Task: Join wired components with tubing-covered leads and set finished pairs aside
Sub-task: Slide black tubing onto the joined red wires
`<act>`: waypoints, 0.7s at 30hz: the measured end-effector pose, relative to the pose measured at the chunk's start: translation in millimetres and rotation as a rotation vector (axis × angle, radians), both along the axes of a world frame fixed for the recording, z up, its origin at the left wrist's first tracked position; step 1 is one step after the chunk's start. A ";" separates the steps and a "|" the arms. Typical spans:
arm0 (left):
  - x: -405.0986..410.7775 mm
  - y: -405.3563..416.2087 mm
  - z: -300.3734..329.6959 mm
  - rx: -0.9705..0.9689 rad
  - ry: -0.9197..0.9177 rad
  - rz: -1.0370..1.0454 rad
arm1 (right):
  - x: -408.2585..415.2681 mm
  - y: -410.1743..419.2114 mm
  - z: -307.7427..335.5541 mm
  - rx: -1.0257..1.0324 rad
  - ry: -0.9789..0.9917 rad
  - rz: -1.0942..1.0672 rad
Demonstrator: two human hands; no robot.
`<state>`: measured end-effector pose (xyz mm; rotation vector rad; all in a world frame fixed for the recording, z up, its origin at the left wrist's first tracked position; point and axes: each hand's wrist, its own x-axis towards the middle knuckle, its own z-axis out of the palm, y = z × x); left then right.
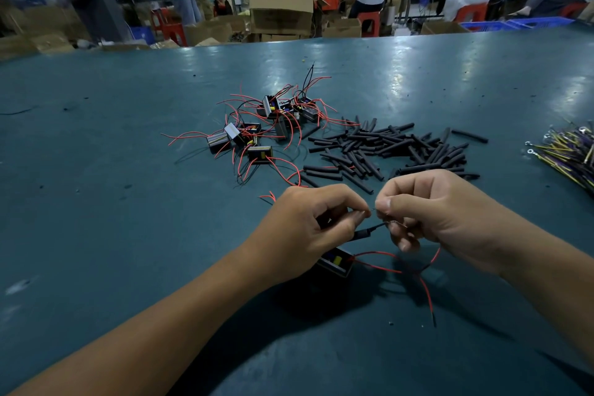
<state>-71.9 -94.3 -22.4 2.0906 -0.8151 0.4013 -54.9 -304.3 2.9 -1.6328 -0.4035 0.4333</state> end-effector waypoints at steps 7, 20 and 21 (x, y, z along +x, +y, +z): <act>0.7 2.6 -0.3 -0.081 0.169 -0.069 | -0.5 -4.2 -3.9 -0.209 -0.618 0.004; 1.2 -1.1 -1.5 -0.341 0.337 -0.074 | 18.8 -18.9 -5.6 -0.453 -1.000 -0.217; 2.2 -0.2 -1.7 -0.363 0.364 -0.057 | 23.7 -21.9 -9.5 -0.483 -0.916 -0.272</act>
